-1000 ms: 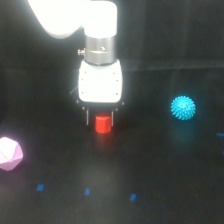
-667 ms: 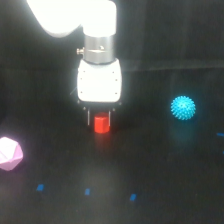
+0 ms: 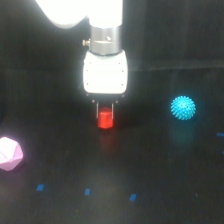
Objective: Pick up the red object from the table
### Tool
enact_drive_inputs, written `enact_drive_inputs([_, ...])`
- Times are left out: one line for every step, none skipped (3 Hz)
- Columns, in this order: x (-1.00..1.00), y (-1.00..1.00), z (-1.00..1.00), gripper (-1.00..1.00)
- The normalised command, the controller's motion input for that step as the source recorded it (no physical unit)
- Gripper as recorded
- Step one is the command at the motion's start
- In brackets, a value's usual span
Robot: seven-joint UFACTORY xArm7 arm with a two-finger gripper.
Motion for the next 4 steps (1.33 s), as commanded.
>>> enact_drive_inputs([0.59,0.27,0.91,-0.99])
enact_drive_inputs([0.5,0.18,1.0,-1.0])
enact_drive_inputs([0.51,-0.05,1.0,-0.69])
enact_drive_inputs([0.38,0.07,0.85,-0.91])
